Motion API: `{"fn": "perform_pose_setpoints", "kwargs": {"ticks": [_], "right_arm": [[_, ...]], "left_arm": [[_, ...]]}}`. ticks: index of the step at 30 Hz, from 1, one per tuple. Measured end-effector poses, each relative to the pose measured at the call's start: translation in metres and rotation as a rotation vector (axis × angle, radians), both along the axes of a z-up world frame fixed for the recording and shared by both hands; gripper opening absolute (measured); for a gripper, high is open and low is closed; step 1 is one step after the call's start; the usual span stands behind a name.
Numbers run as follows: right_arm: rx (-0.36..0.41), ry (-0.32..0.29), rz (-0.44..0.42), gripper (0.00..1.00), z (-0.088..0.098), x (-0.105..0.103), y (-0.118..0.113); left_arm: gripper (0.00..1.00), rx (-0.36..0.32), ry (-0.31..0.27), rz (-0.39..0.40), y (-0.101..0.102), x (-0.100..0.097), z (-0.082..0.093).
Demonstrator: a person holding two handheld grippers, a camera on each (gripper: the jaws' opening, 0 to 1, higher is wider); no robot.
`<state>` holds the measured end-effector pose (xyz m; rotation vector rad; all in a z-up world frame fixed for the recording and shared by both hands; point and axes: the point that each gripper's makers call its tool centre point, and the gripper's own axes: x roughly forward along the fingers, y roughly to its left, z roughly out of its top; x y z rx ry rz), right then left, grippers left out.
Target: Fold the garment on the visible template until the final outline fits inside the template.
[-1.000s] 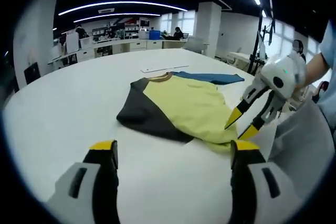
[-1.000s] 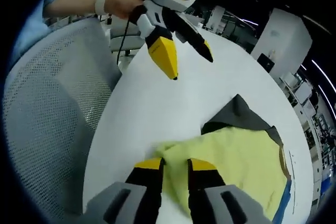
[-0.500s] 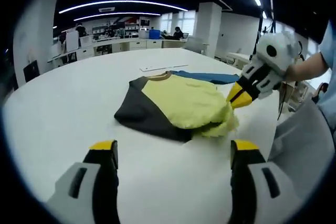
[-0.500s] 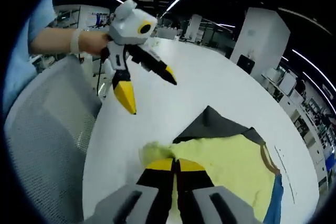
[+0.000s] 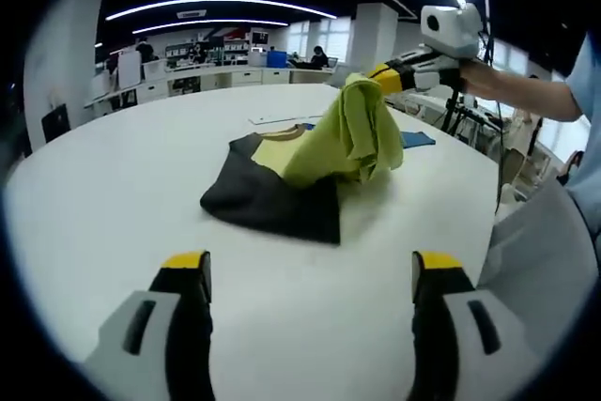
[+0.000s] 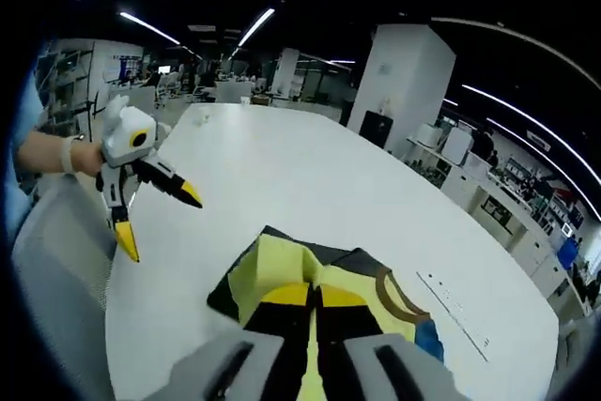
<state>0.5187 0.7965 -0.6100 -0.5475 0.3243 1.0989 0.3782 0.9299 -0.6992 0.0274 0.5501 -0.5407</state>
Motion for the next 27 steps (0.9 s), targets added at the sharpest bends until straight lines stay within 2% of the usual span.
{"fn": "perform_pose_setpoints", "kwargs": {"ticks": [6,10,17,27], "right_arm": [[0.017,-0.014,-0.089,0.0,0.009,0.042,-0.014],[0.012,-0.026,-0.121,0.0,0.009,0.059,-0.021],[-0.04,-0.012,-0.191,0.0,-0.017,0.087,-0.038],[-0.116,0.057,-0.258,0.0,-0.06,0.104,-0.059]], "left_arm": [[0.85,-0.005,0.007,0.004,0.0,0.0,-0.001],[0.85,-0.007,0.01,0.007,0.0,0.0,-0.002],[0.84,-0.009,0.02,0.001,-0.004,0.002,-0.005],[0.84,-0.013,0.032,0.008,-0.001,0.003,-0.008]]}}
